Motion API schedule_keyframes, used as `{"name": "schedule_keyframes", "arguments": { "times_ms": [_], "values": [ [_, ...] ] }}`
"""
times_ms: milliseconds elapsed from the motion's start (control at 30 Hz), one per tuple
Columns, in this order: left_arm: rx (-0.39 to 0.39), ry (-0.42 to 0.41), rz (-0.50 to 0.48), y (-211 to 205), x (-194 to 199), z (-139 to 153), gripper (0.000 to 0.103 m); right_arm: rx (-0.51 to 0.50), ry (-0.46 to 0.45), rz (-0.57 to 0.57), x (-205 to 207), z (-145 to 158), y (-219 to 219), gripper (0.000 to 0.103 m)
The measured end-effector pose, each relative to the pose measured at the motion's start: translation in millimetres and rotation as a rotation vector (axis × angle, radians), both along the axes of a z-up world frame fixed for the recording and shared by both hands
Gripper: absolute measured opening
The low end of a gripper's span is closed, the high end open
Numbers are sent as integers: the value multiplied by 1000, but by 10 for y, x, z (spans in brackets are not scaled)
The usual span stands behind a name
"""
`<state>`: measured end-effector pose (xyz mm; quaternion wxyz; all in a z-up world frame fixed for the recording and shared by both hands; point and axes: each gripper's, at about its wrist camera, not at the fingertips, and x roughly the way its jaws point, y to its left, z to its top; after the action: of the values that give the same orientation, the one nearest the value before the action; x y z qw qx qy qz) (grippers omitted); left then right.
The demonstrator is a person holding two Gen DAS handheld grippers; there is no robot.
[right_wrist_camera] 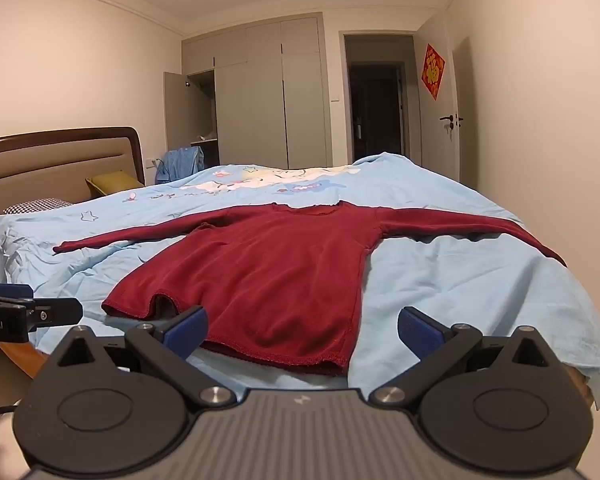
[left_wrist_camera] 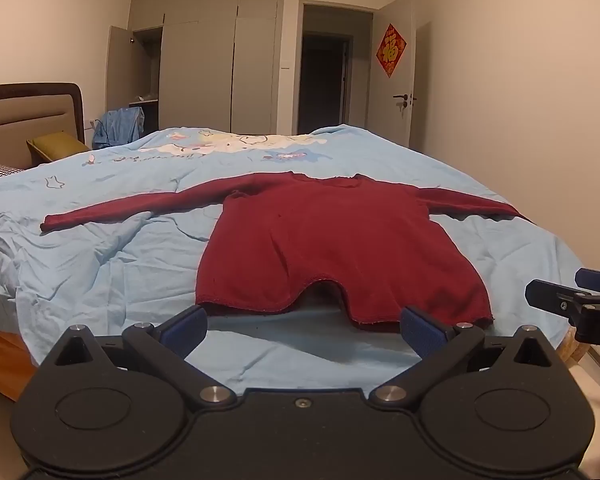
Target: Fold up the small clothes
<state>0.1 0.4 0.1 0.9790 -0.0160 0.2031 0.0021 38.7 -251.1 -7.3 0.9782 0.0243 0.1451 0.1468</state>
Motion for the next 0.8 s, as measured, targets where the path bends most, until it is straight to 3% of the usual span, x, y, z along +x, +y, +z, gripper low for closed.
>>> {"name": "schedule_keyframes", "arguments": {
  "times_ms": [800],
  "values": [
    [-3,3,-1,1,25,39,102,4,13,-5,1,8,4,103]
  ]
}}
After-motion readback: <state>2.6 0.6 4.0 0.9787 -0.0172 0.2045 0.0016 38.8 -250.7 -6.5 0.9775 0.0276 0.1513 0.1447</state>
